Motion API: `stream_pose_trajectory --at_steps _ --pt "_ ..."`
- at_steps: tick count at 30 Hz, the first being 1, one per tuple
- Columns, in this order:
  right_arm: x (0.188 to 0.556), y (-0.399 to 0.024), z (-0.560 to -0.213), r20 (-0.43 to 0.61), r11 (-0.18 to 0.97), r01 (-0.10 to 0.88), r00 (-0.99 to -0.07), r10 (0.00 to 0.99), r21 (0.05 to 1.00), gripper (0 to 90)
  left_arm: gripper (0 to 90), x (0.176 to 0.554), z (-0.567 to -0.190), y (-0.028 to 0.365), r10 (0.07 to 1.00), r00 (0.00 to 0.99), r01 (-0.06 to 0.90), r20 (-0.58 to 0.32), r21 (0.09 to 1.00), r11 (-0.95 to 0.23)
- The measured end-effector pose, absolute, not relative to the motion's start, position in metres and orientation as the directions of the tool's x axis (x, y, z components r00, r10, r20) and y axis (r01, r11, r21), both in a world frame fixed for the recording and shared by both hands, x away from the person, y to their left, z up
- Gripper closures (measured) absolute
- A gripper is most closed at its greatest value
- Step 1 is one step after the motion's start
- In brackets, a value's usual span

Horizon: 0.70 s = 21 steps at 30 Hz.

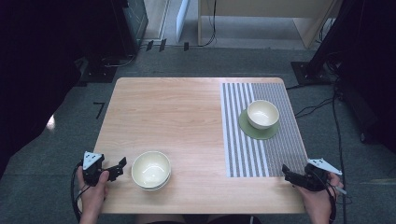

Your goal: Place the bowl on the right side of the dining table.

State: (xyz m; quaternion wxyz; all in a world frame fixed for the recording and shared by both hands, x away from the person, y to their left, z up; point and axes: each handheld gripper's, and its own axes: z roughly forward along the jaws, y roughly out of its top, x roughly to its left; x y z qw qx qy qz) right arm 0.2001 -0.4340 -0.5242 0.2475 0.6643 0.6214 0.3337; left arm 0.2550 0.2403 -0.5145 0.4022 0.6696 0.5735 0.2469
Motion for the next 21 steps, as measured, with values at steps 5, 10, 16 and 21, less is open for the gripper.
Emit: stream_pose_trajectory --at_steps 5,10,16,21 --pt "0.2007 -0.4295 -0.5253 0.089 -0.061 0.685 -0.005 0.996 0.726 0.0 5.4 0.2550 -0.5145 0.2404 0.967 0.220 0.570 -0.130 0.821 -0.019" --pt "0.2024 -0.4239 -0.5261 0.025 -0.013 0.702 -0.007 1.000 0.712 0.0 5.4 0.2553 -0.5146 0.2406 0.967 0.215 0.574 -0.133 0.819 -0.015" --pt "0.2025 -0.4241 -0.5262 0.028 -0.016 0.702 -0.006 1.000 0.712 0.0 5.4 0.2556 -0.5146 0.2410 0.967 0.215 0.576 -0.138 0.817 -0.012" --pt "0.2025 -0.4241 -0.5262 0.030 -0.016 0.702 -0.007 1.000 0.712 0.0 5.4 0.2558 -0.5147 0.2411 0.966 0.215 0.577 -0.141 0.817 -0.009"
